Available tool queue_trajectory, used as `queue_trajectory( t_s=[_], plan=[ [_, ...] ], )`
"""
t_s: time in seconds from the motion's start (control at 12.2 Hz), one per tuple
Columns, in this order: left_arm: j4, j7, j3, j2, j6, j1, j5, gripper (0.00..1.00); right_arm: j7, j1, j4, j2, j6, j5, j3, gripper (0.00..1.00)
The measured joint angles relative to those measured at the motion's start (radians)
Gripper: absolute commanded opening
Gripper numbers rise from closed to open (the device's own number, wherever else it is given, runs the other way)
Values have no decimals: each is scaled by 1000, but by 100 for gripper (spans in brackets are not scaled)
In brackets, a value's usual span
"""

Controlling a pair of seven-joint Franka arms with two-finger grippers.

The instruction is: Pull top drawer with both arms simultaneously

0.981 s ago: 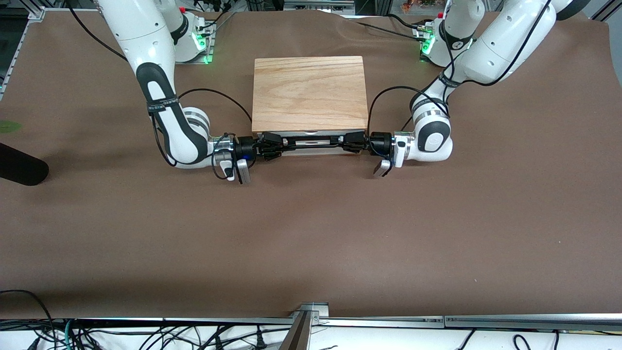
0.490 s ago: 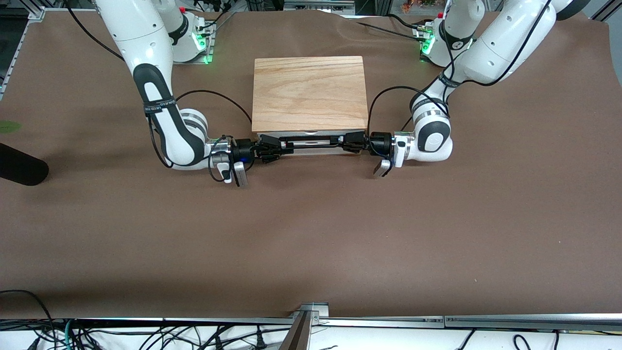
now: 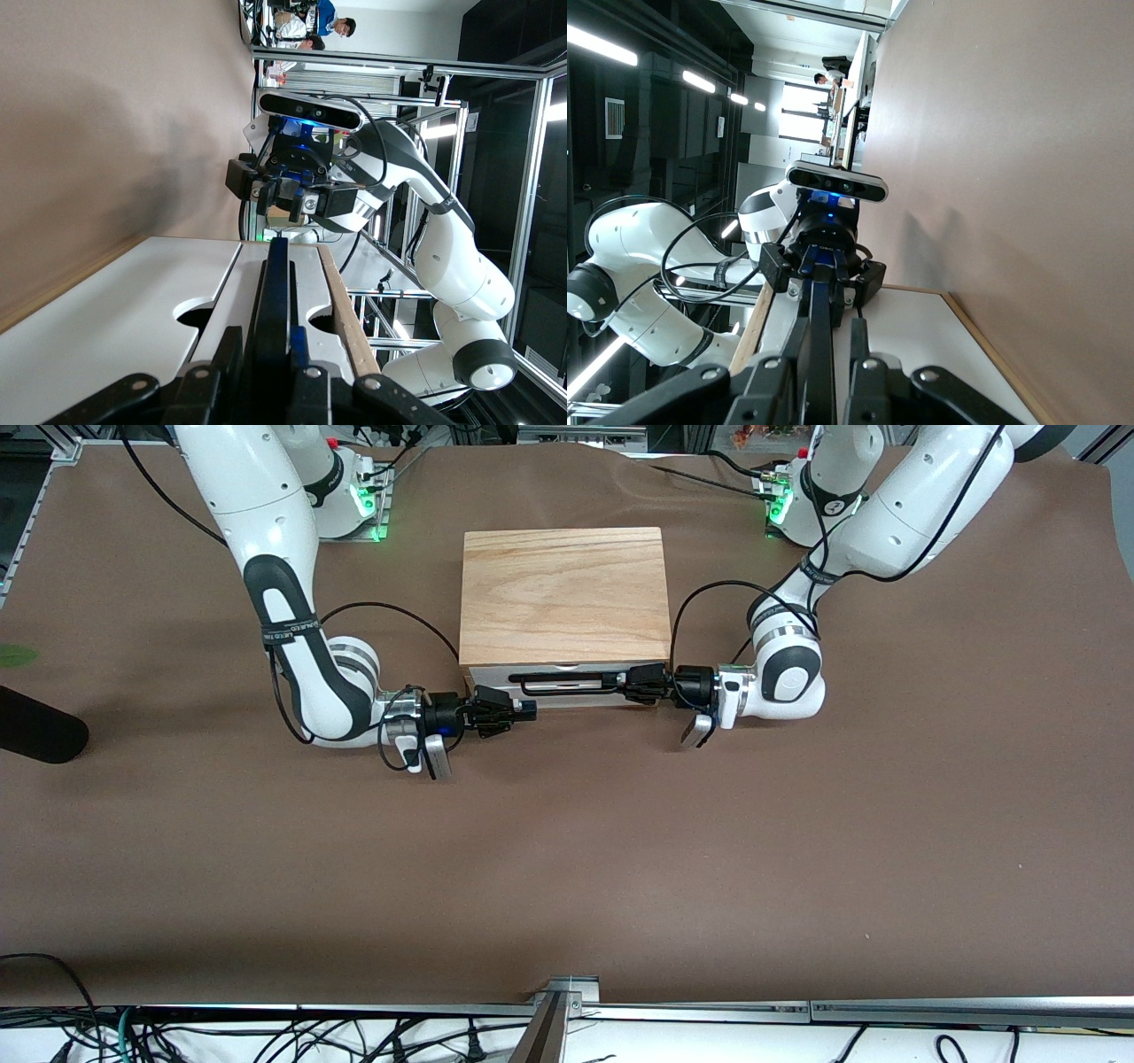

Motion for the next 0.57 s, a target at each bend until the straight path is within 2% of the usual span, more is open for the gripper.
queue_trajectory(
  t_s=[0.57],
  plan=[
    [0, 1, 0, 0, 0, 0, 0, 0, 0, 9, -11, 4, -1, 0, 3, 25]
  ],
)
